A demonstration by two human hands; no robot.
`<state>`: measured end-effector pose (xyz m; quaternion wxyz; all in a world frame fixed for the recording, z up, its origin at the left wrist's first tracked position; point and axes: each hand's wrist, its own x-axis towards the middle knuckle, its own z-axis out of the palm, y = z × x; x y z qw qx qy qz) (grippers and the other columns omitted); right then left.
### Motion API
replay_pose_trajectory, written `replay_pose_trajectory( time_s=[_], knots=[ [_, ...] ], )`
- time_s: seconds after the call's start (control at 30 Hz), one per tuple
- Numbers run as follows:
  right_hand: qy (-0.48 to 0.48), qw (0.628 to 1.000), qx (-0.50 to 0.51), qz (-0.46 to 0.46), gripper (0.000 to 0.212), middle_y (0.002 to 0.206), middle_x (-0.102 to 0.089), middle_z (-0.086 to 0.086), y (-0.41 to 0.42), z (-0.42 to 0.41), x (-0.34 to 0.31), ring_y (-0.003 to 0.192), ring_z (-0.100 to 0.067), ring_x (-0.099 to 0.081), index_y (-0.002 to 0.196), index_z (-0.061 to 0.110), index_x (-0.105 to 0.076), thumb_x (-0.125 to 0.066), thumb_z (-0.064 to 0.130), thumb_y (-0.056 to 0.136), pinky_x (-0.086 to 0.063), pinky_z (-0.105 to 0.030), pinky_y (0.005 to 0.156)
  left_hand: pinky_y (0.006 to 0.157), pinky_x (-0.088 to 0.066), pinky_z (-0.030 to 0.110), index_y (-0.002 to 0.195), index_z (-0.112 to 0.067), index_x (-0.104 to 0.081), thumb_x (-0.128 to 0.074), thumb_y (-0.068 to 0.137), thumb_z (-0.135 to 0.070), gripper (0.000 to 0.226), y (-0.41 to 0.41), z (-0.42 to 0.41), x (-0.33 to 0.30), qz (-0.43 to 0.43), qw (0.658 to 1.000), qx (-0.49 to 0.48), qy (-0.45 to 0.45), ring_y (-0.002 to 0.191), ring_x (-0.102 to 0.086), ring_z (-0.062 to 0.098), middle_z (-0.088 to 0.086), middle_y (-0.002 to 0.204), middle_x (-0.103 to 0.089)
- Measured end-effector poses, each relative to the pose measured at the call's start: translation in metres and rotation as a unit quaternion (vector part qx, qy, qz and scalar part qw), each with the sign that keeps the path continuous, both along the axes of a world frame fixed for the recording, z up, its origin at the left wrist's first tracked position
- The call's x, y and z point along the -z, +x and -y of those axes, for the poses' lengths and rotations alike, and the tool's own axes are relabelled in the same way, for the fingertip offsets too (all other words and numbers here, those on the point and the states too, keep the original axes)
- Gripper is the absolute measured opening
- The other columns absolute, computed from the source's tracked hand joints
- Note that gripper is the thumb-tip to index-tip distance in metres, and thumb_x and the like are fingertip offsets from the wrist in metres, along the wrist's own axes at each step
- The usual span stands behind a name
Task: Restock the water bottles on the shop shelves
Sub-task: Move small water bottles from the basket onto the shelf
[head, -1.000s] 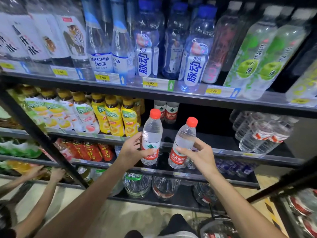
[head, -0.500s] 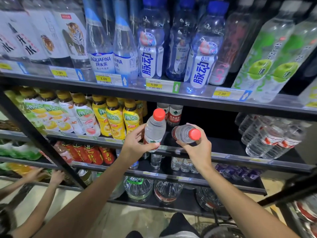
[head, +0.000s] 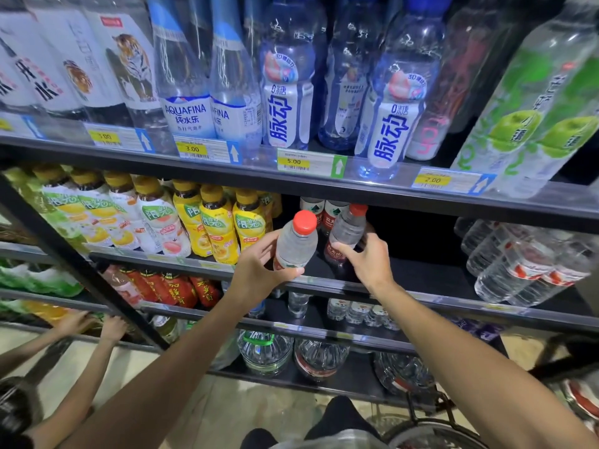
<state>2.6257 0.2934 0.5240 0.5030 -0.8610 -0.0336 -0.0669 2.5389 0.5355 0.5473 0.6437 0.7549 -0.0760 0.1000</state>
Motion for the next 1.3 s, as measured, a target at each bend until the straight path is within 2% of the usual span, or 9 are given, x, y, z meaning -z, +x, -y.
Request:
replay_pose_trajectory(
  time_s=[0.13, 0.27, 0.37, 0.57, 0.8, 0.9, 1.0, 1.17, 1.3],
  knots=[
    [-0.064, 0.998, -0.018, -0.009, 0.050, 0.099, -0.079, -0.010, 0.015, 0.003, -0.004, 0.099, -0.025, -0.073, 0.102, 0.002, -0.074, -0.081, 0.048, 0.082, -0.057, -0.046, 0.086, 0.101, -0.051, 0.021, 0.134, -0.024, -0.061, -0.093, 0.068, -0.012, 0.075, 0.006, 0.006, 0.002, 0.013, 1.000, 0.003, 0.001, 0.125, -0.063, 0.014, -0.008, 0.130, -0.069],
    [-0.054, 0.997, -0.059, -0.018, 0.062, 0.119, -0.074, -0.005, 0.025, 0.006, -0.006, 0.112, -0.021, -0.069, 0.132, 0.012, -0.059, -0.081, 0.045, 0.084, -0.054, -0.040, 0.099, 0.102, -0.051, 0.022, 0.137, -0.019, -0.059, -0.092, 0.069, -0.014, 0.076, 0.014, 0.011, 0.003, 0.017, 1.000, 0.009, 0.010, 0.127, -0.061, 0.014, -0.009, 0.133, -0.067],
    [-0.059, 0.996, -0.071, -0.010, 0.071, 0.126, -0.071, -0.005, 0.032, 0.003, -0.004, 0.115, -0.021, -0.067, 0.140, 0.016, -0.050, -0.081, 0.046, 0.083, -0.052, -0.031, 0.099, 0.102, -0.051, 0.023, 0.138, -0.019, -0.057, -0.091, 0.070, -0.014, 0.076, 0.023, 0.015, 0.005, 0.010, 1.000, 0.012, 0.019, 0.127, -0.061, 0.013, -0.008, 0.133, -0.066],
    [-0.069, 0.994, -0.079, -0.026, 0.071, 0.128, -0.070, -0.003, 0.037, 0.006, 0.000, 0.115, -0.019, -0.065, 0.141, 0.023, -0.046, -0.078, 0.050, 0.084, -0.042, -0.021, 0.092, 0.096, -0.052, 0.019, 0.127, -0.020, -0.062, -0.092, 0.069, -0.007, 0.067, 0.042, 0.022, 0.014, -0.022, 1.000, -0.002, 0.019, 0.117, -0.066, 0.012, -0.010, 0.120, -0.071],
    [-0.069, 0.993, -0.087, -0.027, 0.073, 0.132, -0.067, -0.002, 0.039, 0.008, 0.002, 0.112, -0.009, -0.059, 0.145, 0.024, -0.039, -0.076, 0.050, 0.087, -0.040, -0.019, 0.093, 0.083, -0.052, 0.010, 0.109, -0.027, -0.062, -0.090, 0.069, -0.004, 0.054, 0.066, 0.024, 0.025, -0.115, 0.993, -0.036, -0.001, 0.103, -0.069, -0.003, -0.017, 0.105, -0.074],
    [-0.069, 0.993, -0.089, -0.024, 0.073, 0.133, -0.066, -0.004, 0.041, 0.007, 0.004, 0.117, -0.015, -0.061, 0.145, 0.022, -0.039, -0.075, 0.049, 0.088, -0.040, -0.021, 0.093, 0.082, -0.055, 0.015, 0.106, -0.024, -0.060, -0.089, 0.070, -0.001, 0.052, 0.075, 0.022, 0.033, -0.141, 0.989, -0.051, -0.015, 0.102, -0.071, 0.004, -0.009, 0.108, -0.074],
    [-0.064, 0.993, -0.092, -0.024, 0.070, 0.128, -0.066, -0.001, 0.041, 0.006, 0.005, 0.108, -0.007, -0.057, 0.144, 0.020, -0.041, -0.074, 0.046, 0.089, -0.040, -0.019, 0.091, 0.091, -0.057, 0.024, 0.111, -0.016, -0.060, -0.086, 0.074, 0.002, 0.049, 0.084, 0.020, 0.036, -0.152, 0.987, -0.053, -0.029, 0.110, -0.070, 0.015, 0.003, 0.117, -0.073],
    [-0.062, 0.992, -0.106, -0.029, 0.068, 0.131, -0.066, -0.005, 0.039, 0.006, 0.005, 0.112, -0.011, -0.060, 0.146, 0.014, -0.040, -0.073, 0.040, 0.092, -0.041, -0.021, 0.094, 0.080, -0.052, 0.007, 0.117, -0.009, -0.057, -0.082, 0.078, 0.004, 0.048, 0.090, 0.020, 0.040, -0.131, 0.990, -0.036, 0.036, 0.095, -0.069, -0.011, -0.009, 0.107, -0.072],
    [-0.092, 0.989, -0.101, -0.057, 0.062, 0.131, -0.068, -0.006, 0.036, 0.007, 0.004, 0.111, -0.010, -0.061, 0.141, 0.013, -0.046, -0.068, 0.046, 0.094, -0.044, -0.024, 0.093, 0.099, -0.055, 0.030, 0.128, -0.006, -0.054, -0.085, 0.077, -0.005, 0.060, 0.086, 0.017, 0.045, -0.154, 0.987, -0.018, 0.054, 0.114, -0.069, 0.016, 0.008, 0.123, -0.071]
  ],
)
